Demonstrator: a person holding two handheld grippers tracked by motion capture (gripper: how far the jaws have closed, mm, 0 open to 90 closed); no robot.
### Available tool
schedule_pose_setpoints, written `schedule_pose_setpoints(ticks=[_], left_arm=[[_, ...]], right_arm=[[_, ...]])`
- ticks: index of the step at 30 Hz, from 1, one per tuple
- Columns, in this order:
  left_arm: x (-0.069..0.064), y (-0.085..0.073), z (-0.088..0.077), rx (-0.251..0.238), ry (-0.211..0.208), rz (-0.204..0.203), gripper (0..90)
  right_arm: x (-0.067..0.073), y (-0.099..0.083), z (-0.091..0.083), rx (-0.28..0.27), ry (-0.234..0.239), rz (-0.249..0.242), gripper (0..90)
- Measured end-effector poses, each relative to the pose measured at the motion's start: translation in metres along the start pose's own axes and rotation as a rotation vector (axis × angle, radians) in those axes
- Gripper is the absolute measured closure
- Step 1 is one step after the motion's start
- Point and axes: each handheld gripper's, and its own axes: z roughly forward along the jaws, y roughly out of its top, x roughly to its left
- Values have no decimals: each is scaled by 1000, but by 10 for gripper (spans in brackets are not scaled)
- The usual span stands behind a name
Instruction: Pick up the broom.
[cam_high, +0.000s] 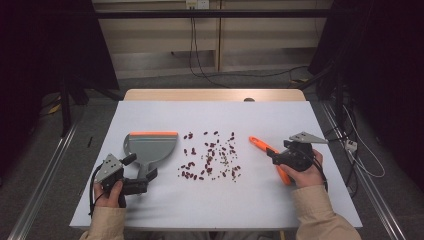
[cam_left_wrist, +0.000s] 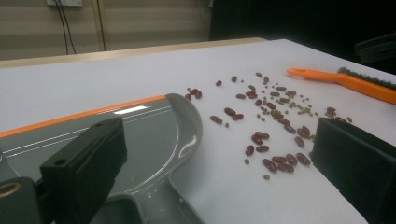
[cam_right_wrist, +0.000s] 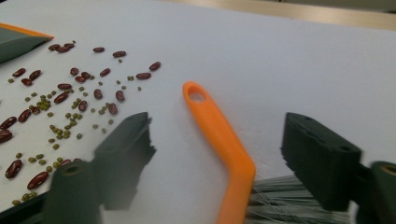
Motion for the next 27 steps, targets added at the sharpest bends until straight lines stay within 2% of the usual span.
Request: schedule_pose_setpoints(ticks=[4, 5, 7, 15, 17, 18, 19, 20, 22, 25, 27], left_arm=[[0, 0, 1, 0, -2, -4, 32], [0, 0, 1, 0, -1, -1, 32], [-1, 0, 0, 0, -1, -2, 31], [-1, 0, 0, 1, 0, -1, 32], [-1, 0, 0, 0, 0, 0, 31], [-1, 0, 0, 0, 1, -1, 31], [-1, 0, 0, 0, 0, -1, 31], [-1, 0, 1, 0, -1, -3, 32], [0, -1, 1, 4, -2, 0, 31], [0, -1, 0, 5, -3, 0, 31], [0, -1, 0, 7, -3, 1, 32]], right_arm=[[-2, 6, 10, 30, -11, -15, 369], [-3, 7, 13, 39, 1, -10, 409], [-4, 8, 17, 72, -8, -14, 412], [-12, 6, 27, 118, 14, -8, 478], [-11, 5, 29, 137, 6, -11, 482], [-11, 5, 31, 160, -3, -33, 494], [-11, 5, 31, 160, -3, -33, 494], [-12, 6, 32, 174, -3, -19, 523], [-14, 7, 33, 183, -9, -28, 525], [-16, 7, 35, 211, -7, -4, 538], [-16, 7, 37, 234, -18, -9, 547]])
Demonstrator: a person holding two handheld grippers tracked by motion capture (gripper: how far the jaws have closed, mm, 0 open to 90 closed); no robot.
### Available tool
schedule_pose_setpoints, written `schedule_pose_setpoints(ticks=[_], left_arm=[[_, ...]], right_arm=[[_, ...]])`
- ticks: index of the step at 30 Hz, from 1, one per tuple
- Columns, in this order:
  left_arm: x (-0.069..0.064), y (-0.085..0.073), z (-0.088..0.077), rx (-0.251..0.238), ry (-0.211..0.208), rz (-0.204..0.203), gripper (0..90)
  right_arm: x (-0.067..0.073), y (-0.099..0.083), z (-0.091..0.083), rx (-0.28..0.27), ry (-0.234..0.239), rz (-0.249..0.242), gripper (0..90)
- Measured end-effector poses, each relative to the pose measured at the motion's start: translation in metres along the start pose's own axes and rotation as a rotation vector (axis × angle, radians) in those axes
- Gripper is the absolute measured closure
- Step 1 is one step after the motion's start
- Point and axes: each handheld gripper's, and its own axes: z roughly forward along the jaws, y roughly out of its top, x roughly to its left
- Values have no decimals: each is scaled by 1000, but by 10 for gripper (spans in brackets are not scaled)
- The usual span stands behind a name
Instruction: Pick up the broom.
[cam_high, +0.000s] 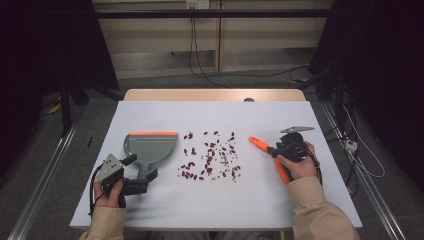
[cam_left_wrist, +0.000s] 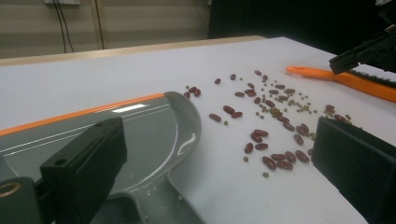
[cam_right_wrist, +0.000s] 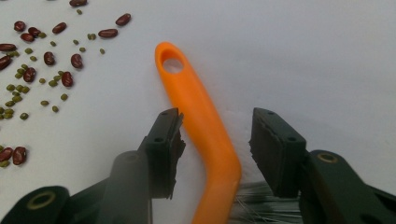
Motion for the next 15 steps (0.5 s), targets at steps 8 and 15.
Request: schedule_pose_setpoints(ticks=[8, 15], left_arm=[[0, 0, 1, 5, -1, 4, 32], [0, -1, 2, 13, -2, 2, 32]], right_arm=[[-2, -2, 4, 49, -15, 32, 551], [-2, -2, 8, 92, 11, 24, 627]])
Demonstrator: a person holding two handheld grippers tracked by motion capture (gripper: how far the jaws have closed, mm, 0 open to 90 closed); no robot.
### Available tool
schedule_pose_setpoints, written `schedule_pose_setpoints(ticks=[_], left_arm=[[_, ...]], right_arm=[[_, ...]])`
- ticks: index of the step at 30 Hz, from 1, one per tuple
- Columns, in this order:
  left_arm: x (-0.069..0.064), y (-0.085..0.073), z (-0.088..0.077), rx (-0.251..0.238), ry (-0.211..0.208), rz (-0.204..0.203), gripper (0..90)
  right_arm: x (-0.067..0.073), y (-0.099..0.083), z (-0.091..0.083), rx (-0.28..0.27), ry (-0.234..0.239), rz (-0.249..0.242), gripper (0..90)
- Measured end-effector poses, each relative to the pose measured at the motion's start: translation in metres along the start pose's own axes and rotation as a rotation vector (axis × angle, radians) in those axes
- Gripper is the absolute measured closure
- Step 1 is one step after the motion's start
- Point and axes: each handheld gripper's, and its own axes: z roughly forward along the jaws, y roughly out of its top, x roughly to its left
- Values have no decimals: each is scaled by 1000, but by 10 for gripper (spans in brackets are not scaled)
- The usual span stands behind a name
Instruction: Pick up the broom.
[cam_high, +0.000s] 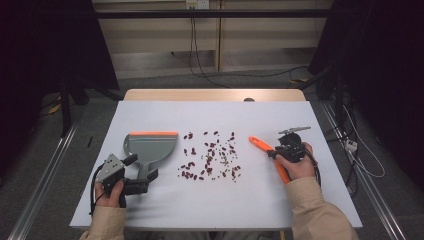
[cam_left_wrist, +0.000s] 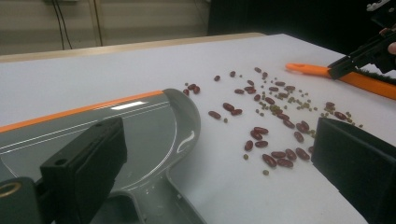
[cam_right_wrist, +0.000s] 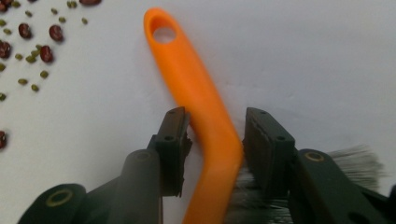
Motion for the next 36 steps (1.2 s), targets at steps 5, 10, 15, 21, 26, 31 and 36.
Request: schedule_pose_setpoints(ticks=[5, 10, 15, 21, 26, 31, 36], left_arm=[[1, -1, -3, -4, 8, 4, 32], [2, -1, -7, -14, 18, -7, 32], [3, -1, -6, -7, 18, -5, 32], [2, 0, -5, -5, 15, 5, 32], [1, 0, -5, -5, 9, 8, 32], [0, 1, -3, -6, 4, 11, 33], [-1, 1, -2, -7, 1, 10, 32]], right_arm=[[3, 3, 2, 35, -34, -43, 658], [6, 14, 3, 109, -49, -70, 661], [1, 12, 2, 97, -18, -54, 664], [0, 16, 5, 127, -24, -23, 685], [-1, 18, 6, 136, -19, 0, 692], [0, 16, 5, 125, -27, -11, 698], [1, 17, 4, 124, -31, -34, 704]])
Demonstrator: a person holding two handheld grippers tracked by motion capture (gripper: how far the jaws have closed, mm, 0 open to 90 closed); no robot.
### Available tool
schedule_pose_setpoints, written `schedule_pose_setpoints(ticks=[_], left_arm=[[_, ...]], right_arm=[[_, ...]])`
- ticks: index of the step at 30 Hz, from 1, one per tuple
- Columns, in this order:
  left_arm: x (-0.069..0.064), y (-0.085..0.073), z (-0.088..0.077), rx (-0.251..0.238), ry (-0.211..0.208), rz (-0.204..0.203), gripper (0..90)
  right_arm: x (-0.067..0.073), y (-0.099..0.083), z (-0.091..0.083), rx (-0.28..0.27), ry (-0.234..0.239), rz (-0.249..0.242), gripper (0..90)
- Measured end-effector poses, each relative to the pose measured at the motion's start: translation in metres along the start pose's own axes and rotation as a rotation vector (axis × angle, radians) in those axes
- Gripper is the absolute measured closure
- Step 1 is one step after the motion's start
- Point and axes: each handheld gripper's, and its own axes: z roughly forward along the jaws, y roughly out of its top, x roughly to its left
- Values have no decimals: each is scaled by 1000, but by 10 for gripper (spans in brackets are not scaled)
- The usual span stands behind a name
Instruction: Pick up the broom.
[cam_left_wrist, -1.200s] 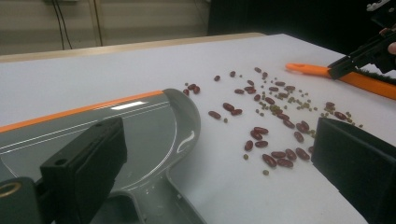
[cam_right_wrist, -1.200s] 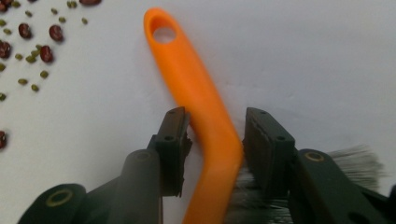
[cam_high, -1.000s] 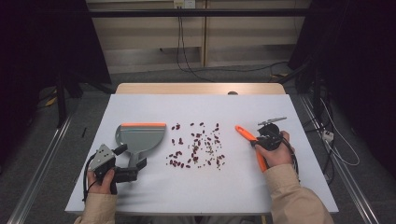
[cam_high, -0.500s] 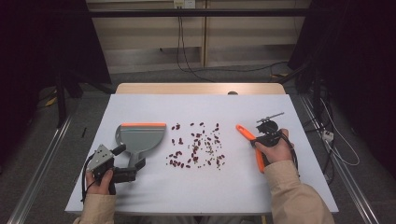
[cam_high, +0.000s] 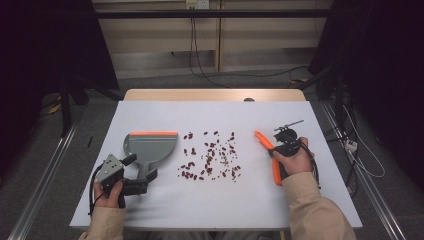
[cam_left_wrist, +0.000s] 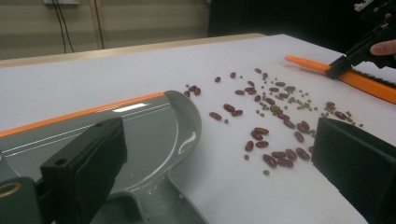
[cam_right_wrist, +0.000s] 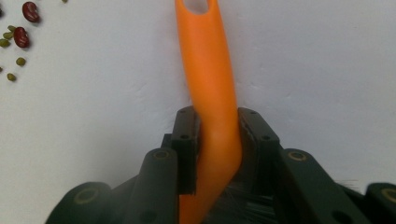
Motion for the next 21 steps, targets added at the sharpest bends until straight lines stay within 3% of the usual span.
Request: schedule_pose_setpoints(ticks=[5, 9, 10, 11, 12, 13, 15, 18, 20, 21], left_arm=[[0, 0, 0, -1, 0, -3, 32], [0, 1, 0, -4, 3, -1, 32], [0, 1, 0, -5, 5, -2, 32], [0, 1, -1, -6, 5, -2, 32], [0, 1, -1, -8, 4, 1, 32], [0, 1, -1, -8, 5, 1, 32], [0, 1, 0, -9, 5, -7, 32], [-1, 2, 0, -14, 4, -6, 31], [-2, 3, 0, -13, 7, -2, 31], [-2, 3, 1, -13, 7, -1, 32]], right_arm=[[2, -1, -3, -27, 11, -20, 706], [-1, -2, -12, -117, 44, 4, 707], [-1, -2, -12, -117, 44, 4, 707], [-4, -4, -17, -169, 60, 20, 707], [-4, -4, -17, -169, 60, 20, 707], [-5, -6, -22, -216, 63, 31, 707], [-6, -7, -25, -245, 76, 33, 708], [-12, -12, -39, -395, 109, 89, 711], [-13, -13, -43, -422, 119, 97, 712], [-14, -15, -50, -482, 126, 117, 713]])
